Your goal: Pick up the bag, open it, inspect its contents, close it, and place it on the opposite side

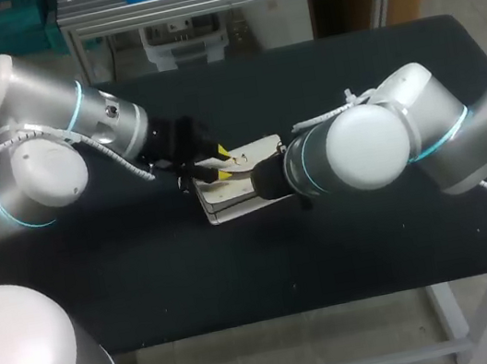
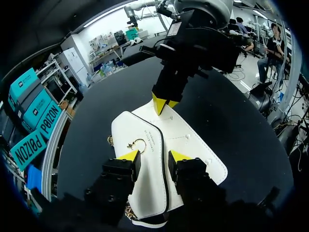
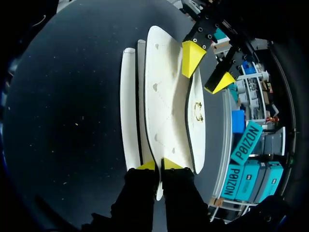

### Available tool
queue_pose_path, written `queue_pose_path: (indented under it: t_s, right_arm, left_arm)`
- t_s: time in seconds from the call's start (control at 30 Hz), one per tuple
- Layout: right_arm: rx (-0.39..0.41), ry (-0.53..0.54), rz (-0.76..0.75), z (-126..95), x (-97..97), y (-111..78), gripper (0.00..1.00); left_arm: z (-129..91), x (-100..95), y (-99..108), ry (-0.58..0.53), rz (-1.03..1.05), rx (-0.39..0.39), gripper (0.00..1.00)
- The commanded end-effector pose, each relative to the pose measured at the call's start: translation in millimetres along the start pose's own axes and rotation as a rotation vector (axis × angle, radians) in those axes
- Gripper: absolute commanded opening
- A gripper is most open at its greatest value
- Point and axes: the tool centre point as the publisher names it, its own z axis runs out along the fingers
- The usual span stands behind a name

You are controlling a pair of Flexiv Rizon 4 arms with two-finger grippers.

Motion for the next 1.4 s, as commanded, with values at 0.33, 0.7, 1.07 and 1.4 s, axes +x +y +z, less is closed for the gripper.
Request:
queue_pose_path:
  t_s: [0.33, 0.7, 1.07, 1.4]
  right_arm:
    - [-0.008, -0.115, 0.001, 2.7, 4.0, -1.6, 0.00]
    - [-0.003, -0.131, 0.017, -3.5, 1.1, -3.3, 0.96]
    - [-0.007, -0.181, 0.016, -25.9, -9.5, 1.0, 1.00]
    - [-0.007, -0.181, 0.016, -25.9, -9.5, 1.0, 1.00]
  left_arm:
    - [-14.7, -9.0, -8.4, 0.011, -0.021, 0.093, 0.43]
    - [-18.9, -14.5, -12.3, -0.008, -0.028, 0.081, 0.49]
    - [-23.0, -16.8, -14.1, -0.022, -0.050, 0.077, 0.49]
    - [-23.0, -16.8, -14.1, -0.022, -0.050, 0.077, 0.49]
